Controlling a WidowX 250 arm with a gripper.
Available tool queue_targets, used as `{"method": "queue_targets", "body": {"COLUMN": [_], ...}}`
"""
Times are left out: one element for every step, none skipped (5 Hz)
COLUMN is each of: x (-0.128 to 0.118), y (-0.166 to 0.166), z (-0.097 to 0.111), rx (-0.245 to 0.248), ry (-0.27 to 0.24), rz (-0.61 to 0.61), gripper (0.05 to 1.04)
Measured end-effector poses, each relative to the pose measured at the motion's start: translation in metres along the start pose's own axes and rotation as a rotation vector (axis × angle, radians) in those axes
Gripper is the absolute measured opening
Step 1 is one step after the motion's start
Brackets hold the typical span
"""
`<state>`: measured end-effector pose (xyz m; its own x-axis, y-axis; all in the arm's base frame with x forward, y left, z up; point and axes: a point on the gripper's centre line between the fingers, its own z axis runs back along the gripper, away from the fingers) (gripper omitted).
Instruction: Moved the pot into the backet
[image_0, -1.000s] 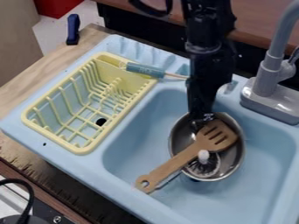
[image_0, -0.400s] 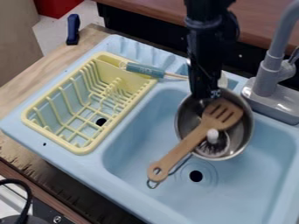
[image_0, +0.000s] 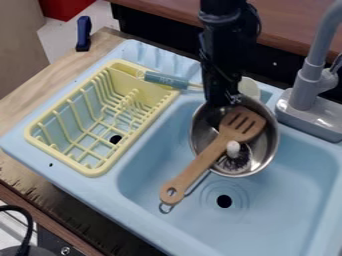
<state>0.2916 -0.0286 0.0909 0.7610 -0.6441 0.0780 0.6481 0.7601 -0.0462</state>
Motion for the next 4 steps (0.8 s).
{"method": "queue_targets", "body": {"x": [-0.003,-0.009,-0.018,-0.031], "y": [0.010,0.021,0.032,0.042], "z": [0.011,0.024,0.032,0.032], "rx": [0.003,-0.017,-0.020,-0.026], "ry": [-0.003,-0.005,0.002,0.009], "rz": [0.031,0.051,0.064,0.059], "gripper": [0.054,0.054,0.054,0.054]}}
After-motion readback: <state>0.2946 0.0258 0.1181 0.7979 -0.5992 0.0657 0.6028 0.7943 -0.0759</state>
